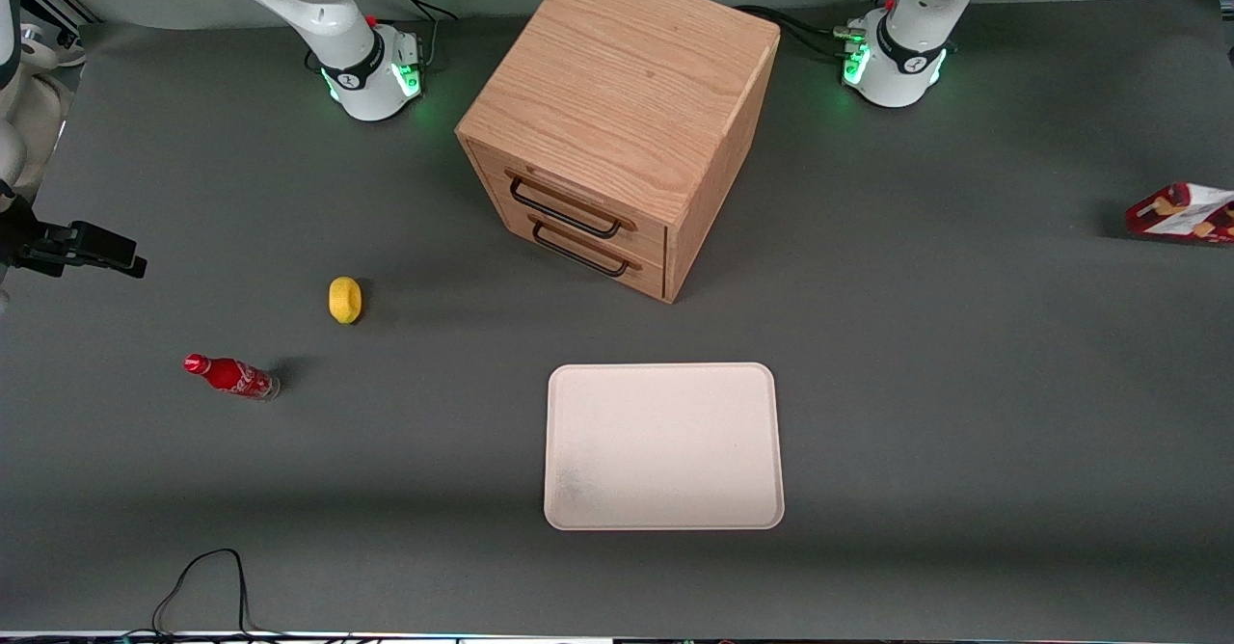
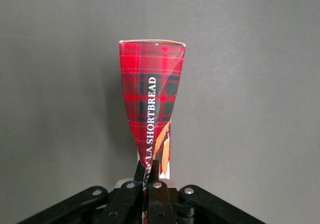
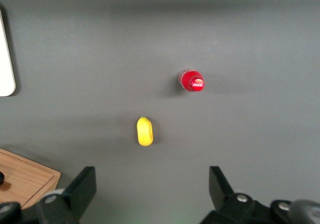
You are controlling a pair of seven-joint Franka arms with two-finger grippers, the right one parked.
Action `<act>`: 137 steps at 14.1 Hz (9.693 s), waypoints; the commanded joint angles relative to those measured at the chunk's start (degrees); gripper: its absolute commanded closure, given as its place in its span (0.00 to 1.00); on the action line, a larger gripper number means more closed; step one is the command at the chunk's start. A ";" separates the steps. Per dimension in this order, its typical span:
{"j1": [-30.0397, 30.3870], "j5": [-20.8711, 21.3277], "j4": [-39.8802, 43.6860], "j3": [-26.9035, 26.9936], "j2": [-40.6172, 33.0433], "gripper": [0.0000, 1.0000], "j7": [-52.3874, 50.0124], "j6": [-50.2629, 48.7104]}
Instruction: Place red cookie box on tray
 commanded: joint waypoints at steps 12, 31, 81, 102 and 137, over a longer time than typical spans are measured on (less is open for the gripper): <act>-2.76 0.61 36.10 -1.31 -8.01 1.00 4.68 -43.48; -43.25 0.35 41.74 -17.74 -3.45 1.00 -7.28 -46.23; -68.24 18.90 56.50 -14.58 29.46 0.00 -13.44 -25.98; -48.83 9.58 29.62 -14.14 -8.80 0.00 9.84 -37.17; -52.51 3.77 27.33 -0.61 -11.17 0.00 27.85 -39.89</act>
